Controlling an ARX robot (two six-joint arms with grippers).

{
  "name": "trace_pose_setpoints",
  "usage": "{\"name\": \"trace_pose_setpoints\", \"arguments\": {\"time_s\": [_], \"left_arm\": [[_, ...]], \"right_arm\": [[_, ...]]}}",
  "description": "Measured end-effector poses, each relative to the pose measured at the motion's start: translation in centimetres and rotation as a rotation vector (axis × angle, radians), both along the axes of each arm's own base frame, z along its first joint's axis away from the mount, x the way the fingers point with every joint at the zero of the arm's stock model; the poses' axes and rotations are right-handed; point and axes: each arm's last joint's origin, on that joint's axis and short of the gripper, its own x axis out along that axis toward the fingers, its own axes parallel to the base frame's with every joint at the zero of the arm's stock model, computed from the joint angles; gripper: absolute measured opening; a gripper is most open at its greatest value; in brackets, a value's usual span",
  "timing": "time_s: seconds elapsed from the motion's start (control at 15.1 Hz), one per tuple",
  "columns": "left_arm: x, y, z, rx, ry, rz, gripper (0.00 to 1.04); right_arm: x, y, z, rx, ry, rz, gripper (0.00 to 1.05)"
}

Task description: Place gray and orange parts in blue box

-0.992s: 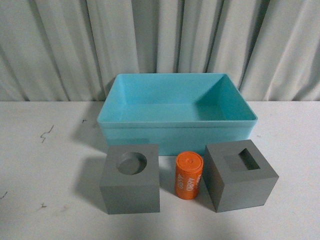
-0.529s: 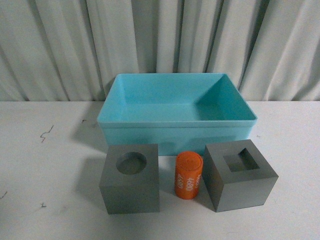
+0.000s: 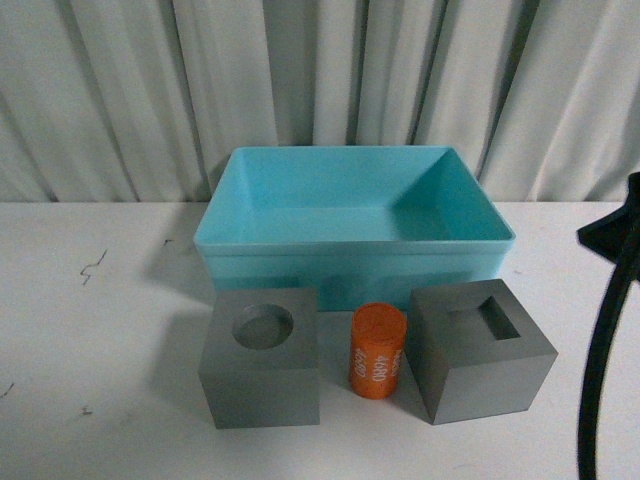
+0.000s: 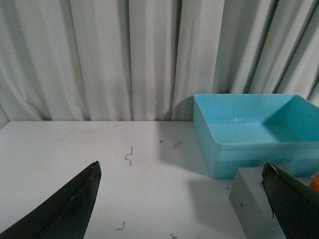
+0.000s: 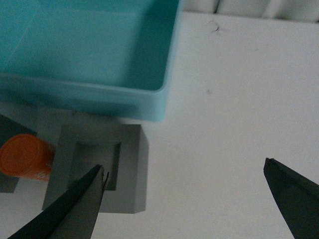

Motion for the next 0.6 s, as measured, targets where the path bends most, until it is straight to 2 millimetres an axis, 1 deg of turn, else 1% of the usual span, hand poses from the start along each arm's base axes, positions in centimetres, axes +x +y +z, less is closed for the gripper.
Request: {"name": "trace_pose_setpoints", "arguments": {"time_s": [0.07, 0.13, 0.26, 0.46, 0.53, 0.6], "left_arm": [[0.0, 0.0, 0.0, 0.0, 0.0, 0.0, 0.98], [0.0, 0.0, 0.0, 0.0, 0.0, 0.0, 0.98], [0.0, 0.0, 0.0, 0.0, 0.0, 0.0, 0.98], [0.0, 0.0, 0.0, 0.0, 0.0, 0.0, 0.98], [0.0, 0.0, 0.0, 0.0, 0.0, 0.0, 0.98], [0.0, 0.0, 0.0, 0.0, 0.0, 0.0, 0.98]], "right_arm": [[0.4, 1.3, -1.7, 0.009, 0.084, 0.012, 0.98], [0.5, 1.9, -2.5, 0.011, 0.109, 0.013, 0.98], [0.8, 2.1, -3.3, 0.017, 0.13, -0.005, 0.98], [1.2, 2.0, -5.5, -0.002, 0.196, -0.037, 0.98], [1.5, 2.4, -6.1, -0.007, 0.217, -0.036, 0.98], [1.8, 2.7, -6.3, -0.009, 0.219, -0.031, 0.98]]}}
